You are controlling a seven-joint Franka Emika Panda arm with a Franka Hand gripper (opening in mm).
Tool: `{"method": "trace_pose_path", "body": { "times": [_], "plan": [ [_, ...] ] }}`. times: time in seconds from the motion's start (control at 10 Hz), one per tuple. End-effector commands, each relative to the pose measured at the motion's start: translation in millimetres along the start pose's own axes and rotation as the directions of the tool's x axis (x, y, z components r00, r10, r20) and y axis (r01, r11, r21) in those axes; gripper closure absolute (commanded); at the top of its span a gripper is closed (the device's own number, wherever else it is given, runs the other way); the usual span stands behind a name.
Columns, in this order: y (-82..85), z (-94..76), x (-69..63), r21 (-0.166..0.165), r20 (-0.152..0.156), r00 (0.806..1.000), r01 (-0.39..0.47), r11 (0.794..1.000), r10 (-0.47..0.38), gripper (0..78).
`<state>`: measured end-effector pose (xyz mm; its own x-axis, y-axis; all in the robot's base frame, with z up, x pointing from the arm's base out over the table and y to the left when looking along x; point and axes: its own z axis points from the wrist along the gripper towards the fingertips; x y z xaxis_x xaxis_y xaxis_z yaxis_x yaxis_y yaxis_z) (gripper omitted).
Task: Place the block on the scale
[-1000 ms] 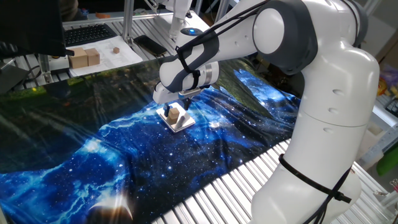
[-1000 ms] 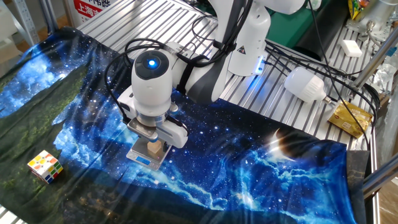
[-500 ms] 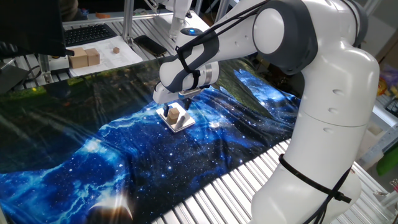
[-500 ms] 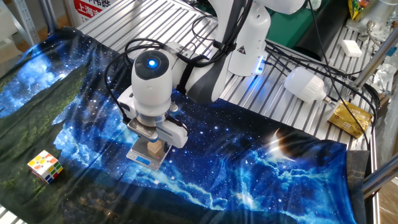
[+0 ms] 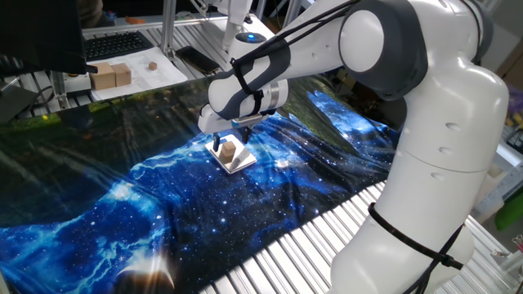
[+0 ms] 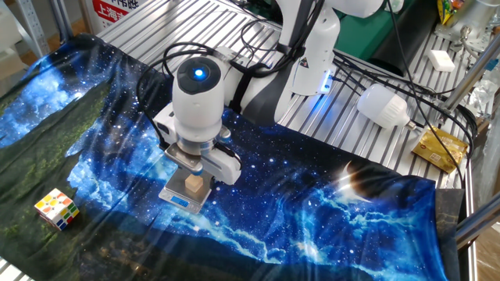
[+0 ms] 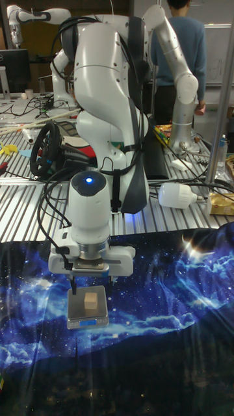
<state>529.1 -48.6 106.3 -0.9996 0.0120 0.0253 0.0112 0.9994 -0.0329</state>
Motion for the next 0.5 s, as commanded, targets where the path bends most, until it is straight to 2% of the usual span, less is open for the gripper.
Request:
{"method": "trace_pose_path", "body": {
  "times": [0.1,0.5],
  "plan": [
    [8.9,-20.7,6.8,0.004,-0.009,0.999,-0.036,0.999,0.036,0.1],
    [25.7,-35.4,14.6,0.005,-0.022,0.996,-0.089,0.996,0.090,0.1]
  ]
}}
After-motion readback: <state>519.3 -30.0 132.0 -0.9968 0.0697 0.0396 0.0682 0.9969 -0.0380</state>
